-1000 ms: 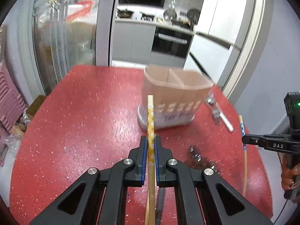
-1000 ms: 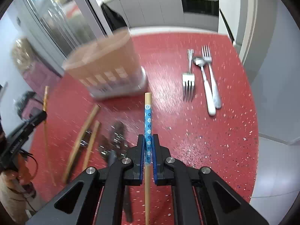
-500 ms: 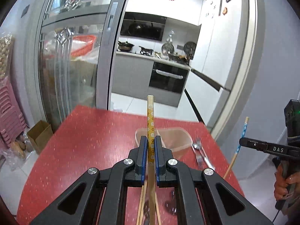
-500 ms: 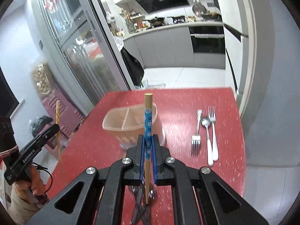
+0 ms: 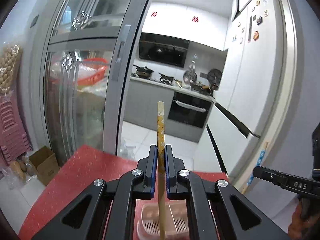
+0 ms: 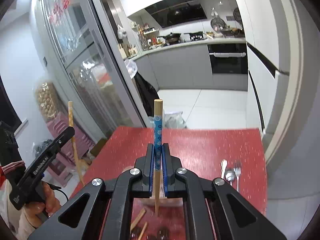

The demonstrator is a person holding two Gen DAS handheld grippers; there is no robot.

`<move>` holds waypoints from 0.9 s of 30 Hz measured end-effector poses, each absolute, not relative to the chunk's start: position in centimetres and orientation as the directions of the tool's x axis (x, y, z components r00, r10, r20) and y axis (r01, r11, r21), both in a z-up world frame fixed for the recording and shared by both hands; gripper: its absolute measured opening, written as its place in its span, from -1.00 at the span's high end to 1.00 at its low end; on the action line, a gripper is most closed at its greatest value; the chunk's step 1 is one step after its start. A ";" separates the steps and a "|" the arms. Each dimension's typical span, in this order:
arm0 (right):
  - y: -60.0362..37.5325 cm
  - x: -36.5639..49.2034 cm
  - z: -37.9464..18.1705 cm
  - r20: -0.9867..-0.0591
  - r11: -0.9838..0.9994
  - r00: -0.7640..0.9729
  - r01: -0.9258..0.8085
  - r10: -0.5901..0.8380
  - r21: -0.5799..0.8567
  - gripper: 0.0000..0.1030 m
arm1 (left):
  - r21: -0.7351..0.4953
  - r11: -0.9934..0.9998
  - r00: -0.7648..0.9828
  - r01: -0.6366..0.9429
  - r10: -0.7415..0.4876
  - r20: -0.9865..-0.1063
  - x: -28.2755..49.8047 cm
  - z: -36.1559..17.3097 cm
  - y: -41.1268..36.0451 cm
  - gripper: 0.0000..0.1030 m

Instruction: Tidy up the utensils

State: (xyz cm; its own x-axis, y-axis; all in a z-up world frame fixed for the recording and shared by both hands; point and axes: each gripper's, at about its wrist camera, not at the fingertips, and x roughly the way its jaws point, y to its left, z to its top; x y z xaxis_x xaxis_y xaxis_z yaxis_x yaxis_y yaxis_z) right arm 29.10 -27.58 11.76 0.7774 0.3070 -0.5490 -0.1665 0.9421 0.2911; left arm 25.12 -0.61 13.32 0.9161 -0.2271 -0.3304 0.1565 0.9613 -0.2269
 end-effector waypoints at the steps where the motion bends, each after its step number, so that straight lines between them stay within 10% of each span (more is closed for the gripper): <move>1: -27.4 29.6 12.0 -0.540 0.944 0.786 -0.167 0.301 0.283 0.84 | -0.224 0.963 0.920 0.149 -0.218 -0.326 25.9 13.4 -0.9 0.41; 27: -24.6 35.2 1.5 -0.516 0.954 0.806 -0.206 0.291 0.217 0.85 | -0.179 0.979 0.944 0.096 -0.146 -0.294 32.1 3.5 -3.7 0.41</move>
